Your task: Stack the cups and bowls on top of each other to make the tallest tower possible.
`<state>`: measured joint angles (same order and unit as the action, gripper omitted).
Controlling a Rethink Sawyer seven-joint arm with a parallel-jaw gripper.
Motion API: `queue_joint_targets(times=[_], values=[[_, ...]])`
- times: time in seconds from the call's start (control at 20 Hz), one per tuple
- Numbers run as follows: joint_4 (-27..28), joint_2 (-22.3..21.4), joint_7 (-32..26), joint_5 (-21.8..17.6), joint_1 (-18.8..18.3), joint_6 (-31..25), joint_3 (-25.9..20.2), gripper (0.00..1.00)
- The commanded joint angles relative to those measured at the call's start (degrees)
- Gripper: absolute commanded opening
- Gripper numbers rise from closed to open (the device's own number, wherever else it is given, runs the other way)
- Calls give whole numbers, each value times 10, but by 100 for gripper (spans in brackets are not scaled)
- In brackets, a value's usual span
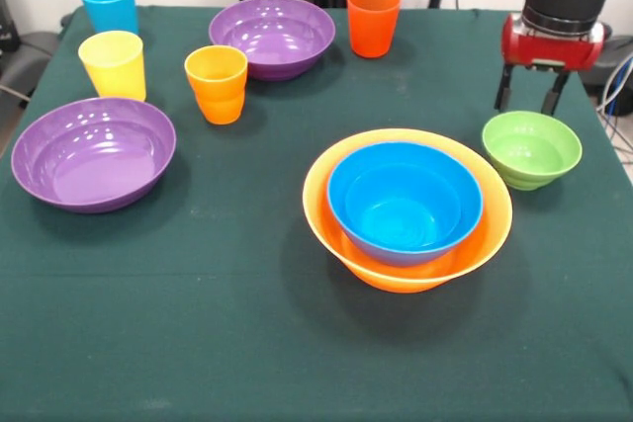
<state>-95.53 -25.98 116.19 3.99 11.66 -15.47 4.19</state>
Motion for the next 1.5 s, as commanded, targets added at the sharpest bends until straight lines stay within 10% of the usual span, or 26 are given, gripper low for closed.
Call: queue_joint_targets(times=[0.05,0.85,1.5], values=[[38,21,79,16,-25,34,-37,100],[85,31,125,67,65,-31,58,100],[94,22,93,99,67,-66,61,100]])
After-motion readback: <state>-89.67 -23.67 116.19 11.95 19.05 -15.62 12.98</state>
